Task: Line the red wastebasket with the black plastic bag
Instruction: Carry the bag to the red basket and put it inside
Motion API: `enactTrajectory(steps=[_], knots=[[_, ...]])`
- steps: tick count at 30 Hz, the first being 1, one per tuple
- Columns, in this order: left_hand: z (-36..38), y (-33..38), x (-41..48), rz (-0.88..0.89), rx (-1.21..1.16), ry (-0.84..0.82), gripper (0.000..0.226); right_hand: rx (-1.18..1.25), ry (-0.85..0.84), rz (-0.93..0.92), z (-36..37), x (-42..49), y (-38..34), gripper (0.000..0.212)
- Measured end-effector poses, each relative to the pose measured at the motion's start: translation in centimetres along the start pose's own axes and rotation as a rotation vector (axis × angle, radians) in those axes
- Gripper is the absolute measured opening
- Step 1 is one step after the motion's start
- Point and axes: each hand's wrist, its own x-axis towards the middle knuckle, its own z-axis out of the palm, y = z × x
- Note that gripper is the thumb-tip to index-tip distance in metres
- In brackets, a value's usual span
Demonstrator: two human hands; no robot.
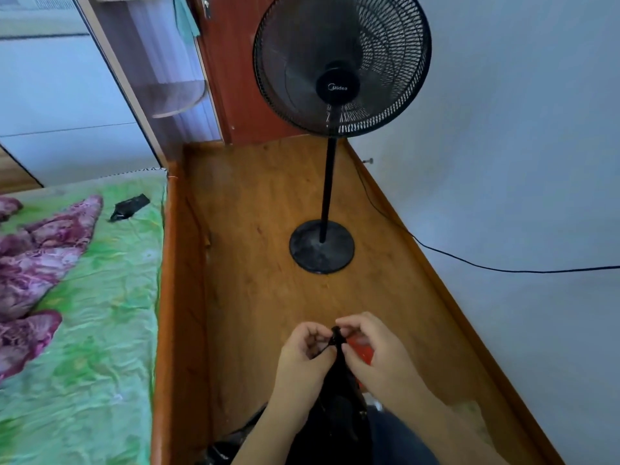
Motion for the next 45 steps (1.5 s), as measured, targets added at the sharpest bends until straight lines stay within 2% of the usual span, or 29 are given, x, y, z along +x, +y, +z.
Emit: enactTrajectory(steps=[5,13,20,24,29,32,38,45], knots=[[0.2,0.5,0.9,0.010,-0.005,-0.067,0.025,-0.036,-0.007,-0.022,-0.3,0.9,0.4,0.038],[-0.2,0.1,2.4,-0.002,-0.042,-0.116,0.032,0.001,-0.132,-0.001,-0.2,2.0,1.3,0.042],[-0.7,-1.1,3.9,-0.007,-0.033,-0.061,0.047,0.089,-0.278,0.056,-0.2,3.7,2.6,0.035],[-0.8,-1.4,4.0,-0.028,-0.056,-0.024,0.038,0.175,-0.327,0.145,0.3,4.3,3.9,0.035],[-0.5,-2.8,4.3,-0.058,-0.077,0.117,0.036,0.214,-0.481,0.164,1.1,6.1,6.0,0.034],[0.5,-4.7,5.5,-0.062,-0.065,0.196,0.040,0.234,-0.582,0.158,1.4,7.6,8.7,0.035],[4.8,-11.2,11.3,-0.057,0.018,0.341,0.027,0.365,-0.705,0.180,2.3,11.5,19.0,0.041],[9.8,-22.3,19.9,-0.036,0.150,0.409,0.014,0.331,-0.680,0.196,3.7,16.0,32.4,0.029]])
